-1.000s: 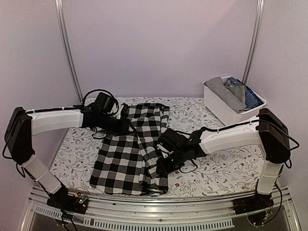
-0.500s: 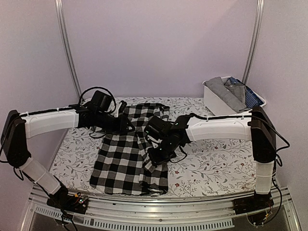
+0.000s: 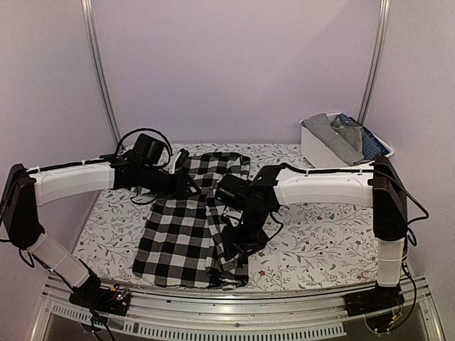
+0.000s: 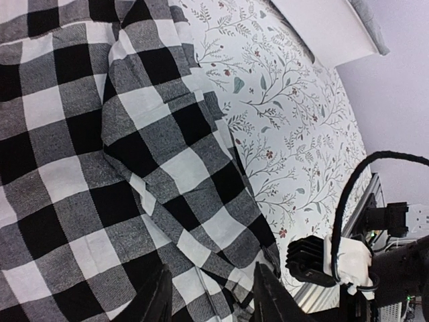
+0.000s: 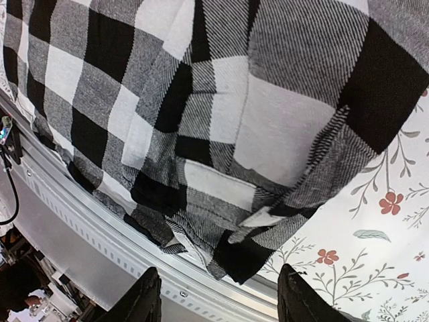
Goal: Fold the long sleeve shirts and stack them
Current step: Adjust the sleeve at the center of the board.
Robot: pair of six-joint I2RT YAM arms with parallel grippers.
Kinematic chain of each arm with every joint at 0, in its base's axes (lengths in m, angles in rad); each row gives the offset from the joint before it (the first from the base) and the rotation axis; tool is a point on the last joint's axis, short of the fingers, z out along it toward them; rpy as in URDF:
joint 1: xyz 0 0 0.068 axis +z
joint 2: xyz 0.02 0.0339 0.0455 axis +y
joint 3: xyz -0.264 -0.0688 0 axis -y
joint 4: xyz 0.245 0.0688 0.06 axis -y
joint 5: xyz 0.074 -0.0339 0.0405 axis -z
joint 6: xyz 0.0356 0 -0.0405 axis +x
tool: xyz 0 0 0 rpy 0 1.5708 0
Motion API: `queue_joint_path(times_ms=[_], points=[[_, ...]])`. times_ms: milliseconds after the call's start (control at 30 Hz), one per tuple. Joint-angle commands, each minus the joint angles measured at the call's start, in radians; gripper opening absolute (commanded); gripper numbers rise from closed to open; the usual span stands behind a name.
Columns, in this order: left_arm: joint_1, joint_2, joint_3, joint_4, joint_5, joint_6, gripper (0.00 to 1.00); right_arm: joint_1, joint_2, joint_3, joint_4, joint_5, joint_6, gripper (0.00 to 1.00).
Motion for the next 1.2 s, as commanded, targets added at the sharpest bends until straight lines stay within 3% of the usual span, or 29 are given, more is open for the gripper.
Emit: queue_joint_path(times_ms=[0, 100, 300, 400, 600, 733, 900, 1067, 1167], points=[[-0.011, -0.003, -0.018, 0.008, 0.045, 0.02, 0.41, -0.002, -0.017, 0.067, -0.039, 0.081, 0.022, 0.63], [-0.012, 0.001, -0.025, 0.014, 0.052, 0.017, 0.41, -0.022, -0.044, 0.044, -0.01, 0.124, 0.037, 0.53], [-0.014, 0.025, -0.048, 0.067, 0.106, -0.021, 0.41, -0.03, -0.048, -0.029, 0.152, 0.146, 0.03, 0.13], [-0.015, 0.043, -0.056, 0.097, 0.118, -0.04, 0.4, -0.03, -0.027, -0.133, 0.303, 0.13, 0.037, 0.08], [-0.019, 0.086, -0.041, 0.113, 0.109, -0.056, 0.4, -0.024, 0.034, -0.24, 0.491, 0.086, 0.049, 0.09], [-0.02, 0.107, -0.026, 0.108, 0.093, -0.064, 0.4, -0.022, 0.036, -0.25, 0.514, 0.112, 0.043, 0.22], [-0.019, 0.13, -0.003, 0.092, 0.061, -0.069, 0.4, -0.022, -0.083, -0.259, 0.467, 0.202, 0.019, 0.34], [-0.017, 0.15, 0.023, 0.077, 0.045, -0.07, 0.4, -0.022, -0.195, -0.314, 0.46, 0.243, 0.021, 0.35], [-0.02, 0.157, 0.035, 0.069, 0.042, -0.073, 0.4, -0.022, -0.227, -0.364, 0.481, 0.26, 0.027, 0.28]])
